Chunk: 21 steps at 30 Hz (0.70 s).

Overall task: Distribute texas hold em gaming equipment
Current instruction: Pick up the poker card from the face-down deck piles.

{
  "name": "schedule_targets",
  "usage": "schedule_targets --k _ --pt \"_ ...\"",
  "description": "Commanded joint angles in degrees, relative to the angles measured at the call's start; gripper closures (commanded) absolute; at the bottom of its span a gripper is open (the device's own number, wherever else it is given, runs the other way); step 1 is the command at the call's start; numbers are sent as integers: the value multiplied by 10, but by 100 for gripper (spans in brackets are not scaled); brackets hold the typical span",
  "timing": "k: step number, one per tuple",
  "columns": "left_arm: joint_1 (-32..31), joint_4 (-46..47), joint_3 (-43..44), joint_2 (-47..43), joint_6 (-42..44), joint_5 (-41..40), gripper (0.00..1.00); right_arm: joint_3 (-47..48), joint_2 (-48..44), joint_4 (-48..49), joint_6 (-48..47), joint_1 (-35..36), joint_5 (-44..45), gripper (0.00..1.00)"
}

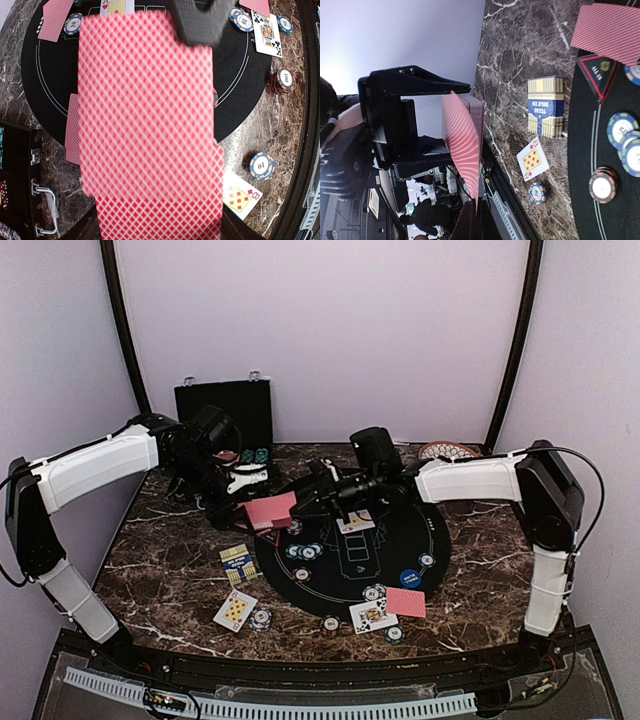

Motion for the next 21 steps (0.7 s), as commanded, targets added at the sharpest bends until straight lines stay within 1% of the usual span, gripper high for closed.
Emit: schedule_targets --k 1,6,8,10,12,17,21 --pt "1 -12 -13 -29 4 -10 100 -21 -62 -54 -60 -31 35 100" --pt "2 -14 -22 -33 4 -23 100 -19 -98 -216 -168 -56 97 100" --pt "2 -13 -25 -37 3 -24 100 9 -105 -326 -241 -62 175 100" --pt "2 -13 -28 -40 2 -26 100 48 -100 -445 -307 -63 288 100" --pt "2 -13 -29 -43 1 -26 100 72 -99 -522 -341 -62 386 100" --pt "2 -13 -34 -51 -1 -25 100 96 -104 -602 -357 -57 575 100" --pt "2 -16 -34 -53 -2 -23 100 153 -67 -678 -360 -25 721 100"
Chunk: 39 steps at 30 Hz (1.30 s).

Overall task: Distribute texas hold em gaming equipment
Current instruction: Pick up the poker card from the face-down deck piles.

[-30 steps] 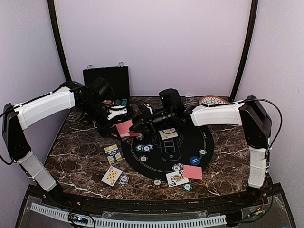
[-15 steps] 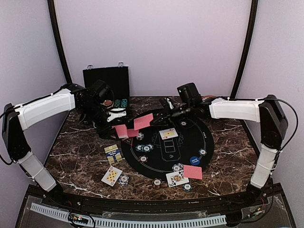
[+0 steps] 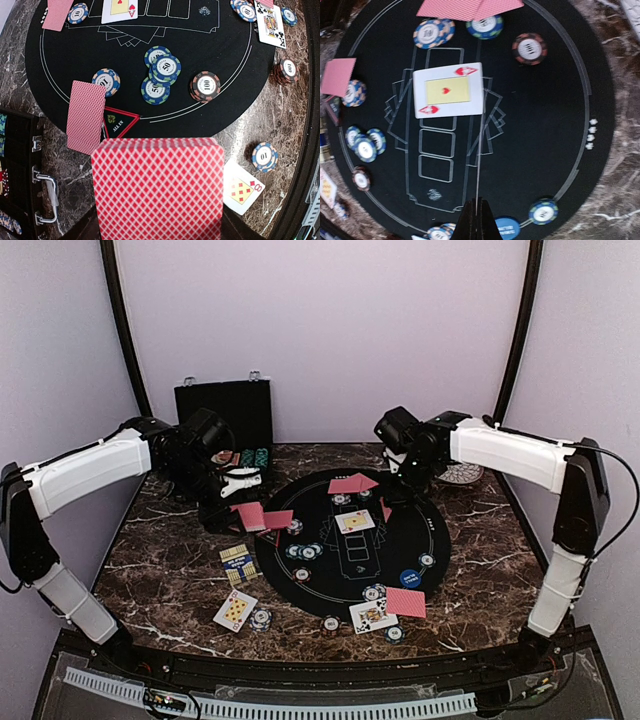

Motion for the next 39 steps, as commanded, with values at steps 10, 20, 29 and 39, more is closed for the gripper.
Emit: schedule_targets --k 10,20,29,39 --pt "2 -19 3 -28 -1 8 100 205 223 -258 -9 118 433 100" --pt "2 -23 6 -27 2 8 100 393 376 -296 -33 162 431 100" --pt "2 -23 7 -23 6 7 100 424 412 -255 -35 173 332 100" --pt "2 -23 12 -17 4 14 100 423 412 -217 -24 176 235 99"
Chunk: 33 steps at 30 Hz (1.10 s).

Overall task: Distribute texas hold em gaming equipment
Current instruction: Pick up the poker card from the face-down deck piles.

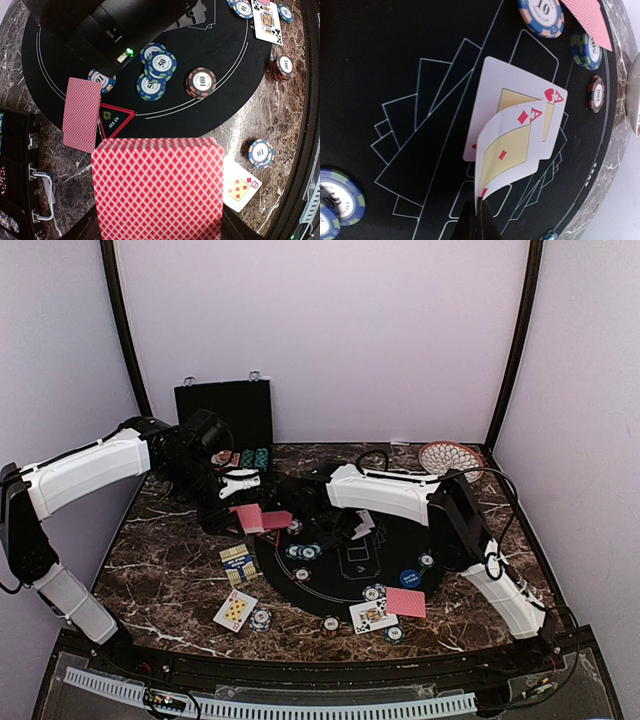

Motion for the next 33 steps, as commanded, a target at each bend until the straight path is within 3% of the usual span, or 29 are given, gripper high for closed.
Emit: schedule_targets --k 1,5,11,13,17,23,27,33 --pt "2 -11 12 -13 3 12 100 12 1 32 15 6 -68 98" --pt "2 -12 12 -14 3 12 100 15 -1 51 23 3 -106 92" --pt "2 -13 12 -15 3 15 100 4 -17 81 35 -6 -148 54" --pt "2 -14 12 -16 3 15 100 -8 -37 103 40 -11 -166 47" --pt "2 -14 13 -16 3 17 100 -58 -105 179 59 -32 -225 43" --pt "2 -12 16 -17 3 14 100 -218 -258 349 107 -69 -351 42" --pt "2 -3 19 -14 2 15 100 -326 -336 500 151 -80 -471 34" --pt "2 -2 35 -2 -3 26 100 -413 -370 649 232 -81 -621 21"
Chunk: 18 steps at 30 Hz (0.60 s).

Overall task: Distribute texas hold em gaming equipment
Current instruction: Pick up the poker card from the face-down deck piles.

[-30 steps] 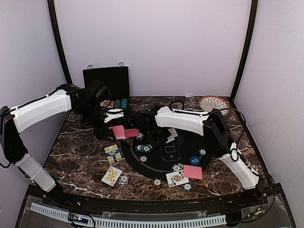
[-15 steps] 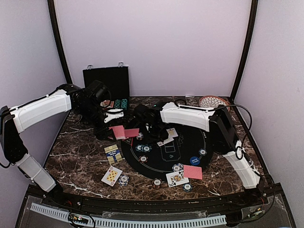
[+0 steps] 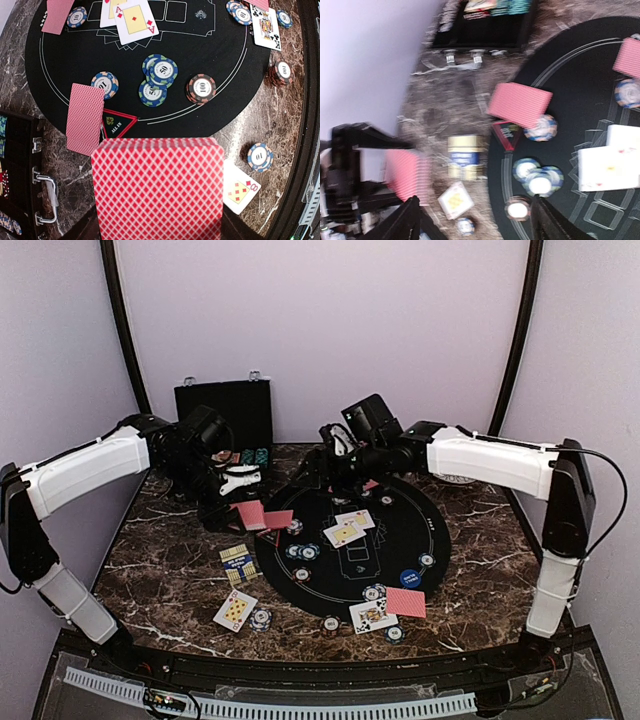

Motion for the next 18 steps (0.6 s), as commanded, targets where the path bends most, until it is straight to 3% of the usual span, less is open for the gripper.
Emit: schedule_targets --k 1,18 --pt "2 1 27 -2 -4 22 100 -68 -4 173 88 6 -158 20" --pt "2 5 46 7 -18 44 100 -62 63 244 133 28 -257 13"
